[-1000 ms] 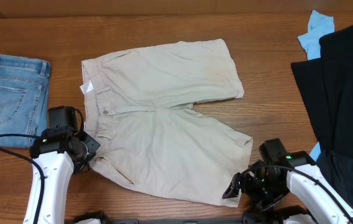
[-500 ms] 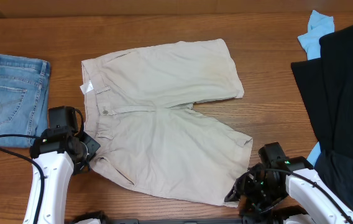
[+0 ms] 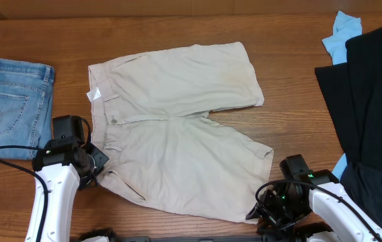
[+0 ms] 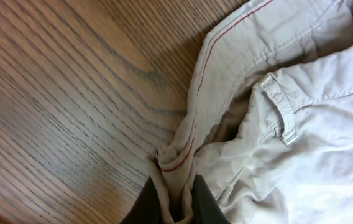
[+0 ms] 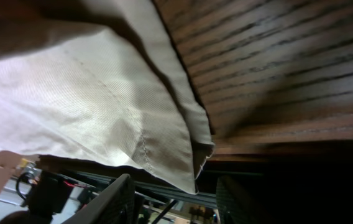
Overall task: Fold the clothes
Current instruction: 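Grasp the bottom left and right corners of the shorts with both grippers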
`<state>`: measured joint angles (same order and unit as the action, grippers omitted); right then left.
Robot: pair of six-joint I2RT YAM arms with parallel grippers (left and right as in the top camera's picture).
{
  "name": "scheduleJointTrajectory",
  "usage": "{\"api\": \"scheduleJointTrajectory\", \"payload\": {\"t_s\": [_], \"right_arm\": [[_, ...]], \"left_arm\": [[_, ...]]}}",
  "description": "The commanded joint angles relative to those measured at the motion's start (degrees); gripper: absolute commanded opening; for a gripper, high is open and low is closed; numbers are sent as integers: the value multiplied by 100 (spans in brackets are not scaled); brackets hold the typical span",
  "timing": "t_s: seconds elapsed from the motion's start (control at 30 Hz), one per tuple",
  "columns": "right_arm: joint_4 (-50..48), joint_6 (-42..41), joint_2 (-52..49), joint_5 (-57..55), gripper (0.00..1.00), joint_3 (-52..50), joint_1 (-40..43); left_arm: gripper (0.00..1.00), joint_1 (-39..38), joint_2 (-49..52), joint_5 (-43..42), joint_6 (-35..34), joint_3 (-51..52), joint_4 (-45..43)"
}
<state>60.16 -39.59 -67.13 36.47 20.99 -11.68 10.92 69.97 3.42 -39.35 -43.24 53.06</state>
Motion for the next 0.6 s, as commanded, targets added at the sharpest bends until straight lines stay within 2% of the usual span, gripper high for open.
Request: {"api": "scheduleJointTrajectory", "payload": {"t_s": [0.0,0.23,0.33,0.53,0.57], "right_arm": [[-59,-621,20,-129,51,-37,-26],[-175,-1082,7,-127,51,-37,-26],[-341,-1169,-136,-125,46,-37,-26],[-686,-1147,-706,-122,46,-37,-190],[-730,-1147,-763,-116,43,-37,-223]], "left_arm": [[7,4,-90,-35,173,-155,24],[8,4,-90,-46,212,-155,35],[8,4,-90,-46,212,-155,35],[9,4,-90,-44,214,-155,31],[9,4,-90,-44,214,-155,31]]}}
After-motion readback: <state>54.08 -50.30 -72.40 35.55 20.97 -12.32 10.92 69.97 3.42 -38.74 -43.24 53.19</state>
